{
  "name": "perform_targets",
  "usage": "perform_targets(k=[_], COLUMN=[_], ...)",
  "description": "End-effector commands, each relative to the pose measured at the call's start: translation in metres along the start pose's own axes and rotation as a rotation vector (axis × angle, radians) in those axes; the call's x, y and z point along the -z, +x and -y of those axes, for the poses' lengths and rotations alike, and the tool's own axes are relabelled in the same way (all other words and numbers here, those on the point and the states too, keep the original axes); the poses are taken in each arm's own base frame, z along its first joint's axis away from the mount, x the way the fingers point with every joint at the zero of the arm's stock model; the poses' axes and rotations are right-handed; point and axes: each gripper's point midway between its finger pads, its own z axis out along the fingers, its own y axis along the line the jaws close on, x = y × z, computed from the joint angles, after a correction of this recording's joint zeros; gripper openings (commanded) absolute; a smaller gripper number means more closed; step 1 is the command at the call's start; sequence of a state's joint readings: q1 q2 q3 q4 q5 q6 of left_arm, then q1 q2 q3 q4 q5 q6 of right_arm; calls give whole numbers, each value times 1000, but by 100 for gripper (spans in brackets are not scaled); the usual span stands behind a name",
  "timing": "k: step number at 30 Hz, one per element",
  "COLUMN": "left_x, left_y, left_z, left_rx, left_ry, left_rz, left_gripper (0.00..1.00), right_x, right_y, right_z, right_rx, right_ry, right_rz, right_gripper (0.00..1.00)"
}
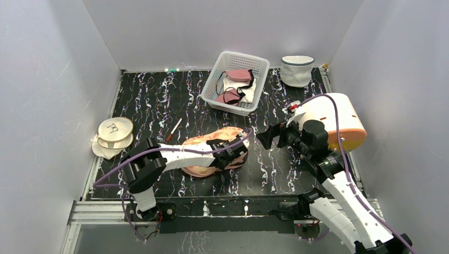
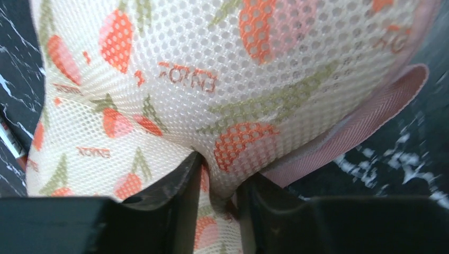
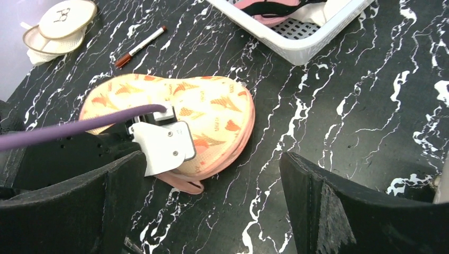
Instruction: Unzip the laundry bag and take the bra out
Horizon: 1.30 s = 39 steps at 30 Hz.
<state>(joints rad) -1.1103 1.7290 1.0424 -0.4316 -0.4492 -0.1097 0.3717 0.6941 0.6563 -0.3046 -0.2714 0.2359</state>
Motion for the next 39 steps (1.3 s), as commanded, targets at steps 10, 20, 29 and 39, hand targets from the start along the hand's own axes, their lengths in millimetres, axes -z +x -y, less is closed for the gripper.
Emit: perform_targets(k=[10,20,29,39], left_x=[46,63,93,86], left_y=[-60,-69,-73,-58], left_z=[11,-4,-46,-138], left_rx=[404,441,499,947], left_ry=[80,90,6,149], left_rz=[54,110,165,144], left_gripper=[23,16,0,0], right_x=[11,0,-13,-42], right_y=[-29,-19,-4,41], right_z=[-4,-4,-4,-24], right_rx=[30,11,-42,-189], right_ry=[2,-10,-31,-190], right_rz=[146,51,-9,-192], right_gripper=[98,98,98,88])
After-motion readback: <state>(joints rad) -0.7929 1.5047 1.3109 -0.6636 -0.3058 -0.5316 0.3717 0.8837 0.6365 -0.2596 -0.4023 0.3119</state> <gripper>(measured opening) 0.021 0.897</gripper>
